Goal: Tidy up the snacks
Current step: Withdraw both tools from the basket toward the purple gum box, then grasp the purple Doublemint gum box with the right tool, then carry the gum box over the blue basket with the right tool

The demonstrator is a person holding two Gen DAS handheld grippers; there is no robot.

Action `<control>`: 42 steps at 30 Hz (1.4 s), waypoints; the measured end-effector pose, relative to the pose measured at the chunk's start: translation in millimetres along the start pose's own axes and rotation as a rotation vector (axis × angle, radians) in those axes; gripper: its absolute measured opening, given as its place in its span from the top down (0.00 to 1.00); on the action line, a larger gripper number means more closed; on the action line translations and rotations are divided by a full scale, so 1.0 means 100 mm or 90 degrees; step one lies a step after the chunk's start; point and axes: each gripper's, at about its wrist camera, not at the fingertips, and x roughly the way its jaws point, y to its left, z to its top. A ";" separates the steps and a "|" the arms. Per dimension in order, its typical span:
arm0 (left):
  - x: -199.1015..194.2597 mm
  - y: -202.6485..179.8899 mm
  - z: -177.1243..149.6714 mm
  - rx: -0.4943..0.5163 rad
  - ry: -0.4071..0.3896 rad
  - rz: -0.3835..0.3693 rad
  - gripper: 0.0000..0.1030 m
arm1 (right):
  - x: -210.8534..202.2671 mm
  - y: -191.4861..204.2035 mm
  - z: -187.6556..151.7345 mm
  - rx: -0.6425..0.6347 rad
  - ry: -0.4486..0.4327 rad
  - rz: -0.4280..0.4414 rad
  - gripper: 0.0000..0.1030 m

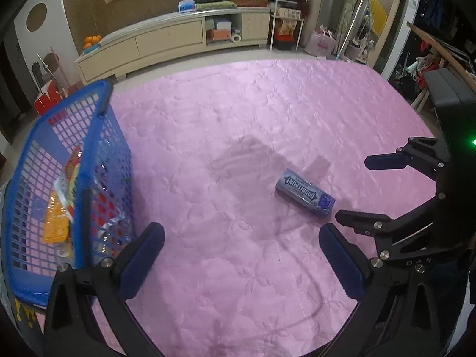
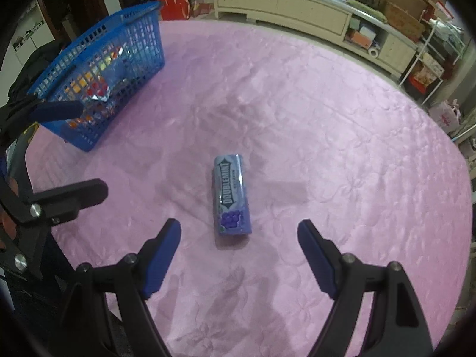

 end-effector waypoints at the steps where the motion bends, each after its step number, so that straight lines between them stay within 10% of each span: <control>1: 0.04 -0.02 0.00 0.002 0.004 0.001 0.00 | 0.04 0.00 0.00 -0.004 0.001 -0.002 0.18; 16: 0.43 0.00 0.11 0.058 0.026 0.009 0.00 | 0.46 -0.02 0.15 -0.026 0.002 -0.003 0.19; 24: 0.49 0.06 0.16 0.048 0.017 0.005 0.00 | 0.57 0.03 0.16 -0.030 -0.001 0.011 0.66; 42: 0.16 -0.04 0.13 0.059 -0.020 0.005 0.00 | -0.10 0.01 -0.05 0.014 -0.055 0.023 0.67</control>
